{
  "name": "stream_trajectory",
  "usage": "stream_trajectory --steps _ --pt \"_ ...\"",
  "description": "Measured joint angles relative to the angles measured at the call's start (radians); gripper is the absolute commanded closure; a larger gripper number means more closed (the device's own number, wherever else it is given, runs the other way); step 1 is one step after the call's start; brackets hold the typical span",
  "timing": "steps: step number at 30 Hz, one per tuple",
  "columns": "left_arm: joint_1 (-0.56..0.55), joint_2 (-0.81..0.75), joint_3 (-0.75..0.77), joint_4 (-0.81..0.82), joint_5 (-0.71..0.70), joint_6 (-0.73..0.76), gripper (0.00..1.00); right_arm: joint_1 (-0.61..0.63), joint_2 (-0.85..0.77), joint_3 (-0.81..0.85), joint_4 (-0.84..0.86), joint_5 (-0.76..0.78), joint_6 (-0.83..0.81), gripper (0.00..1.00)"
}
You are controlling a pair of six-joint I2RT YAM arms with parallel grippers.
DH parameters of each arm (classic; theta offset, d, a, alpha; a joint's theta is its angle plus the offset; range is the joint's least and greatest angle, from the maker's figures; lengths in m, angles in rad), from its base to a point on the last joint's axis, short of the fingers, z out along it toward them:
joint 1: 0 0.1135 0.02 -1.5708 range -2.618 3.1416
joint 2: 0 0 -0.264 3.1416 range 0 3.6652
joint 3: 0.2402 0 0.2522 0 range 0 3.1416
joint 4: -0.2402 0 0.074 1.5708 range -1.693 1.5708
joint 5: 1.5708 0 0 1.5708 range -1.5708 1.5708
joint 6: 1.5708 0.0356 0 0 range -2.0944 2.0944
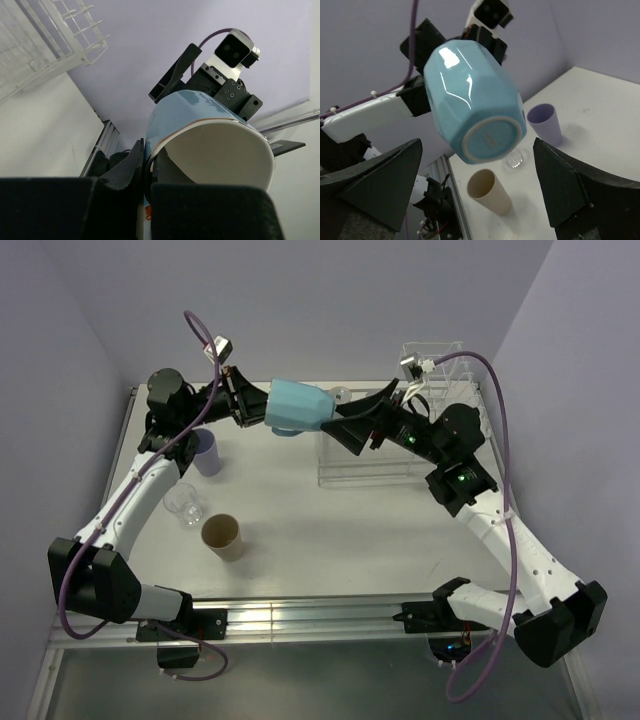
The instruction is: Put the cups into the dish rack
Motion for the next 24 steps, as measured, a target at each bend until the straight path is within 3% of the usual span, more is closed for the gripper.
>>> stream_trajectory --steps 12,24 --pt "-0.045 0.0 -0.018 0.056 0.016 -0.024 1.0 0.0 0.078 0.0 0.201 -0.093 0.091 0.0" --pt "-0.06 0.007 -0.029 0.089 0.015 -0.037 1.0 0.031 0.095 0.0 0.222 -0.093 0.1 0.0"
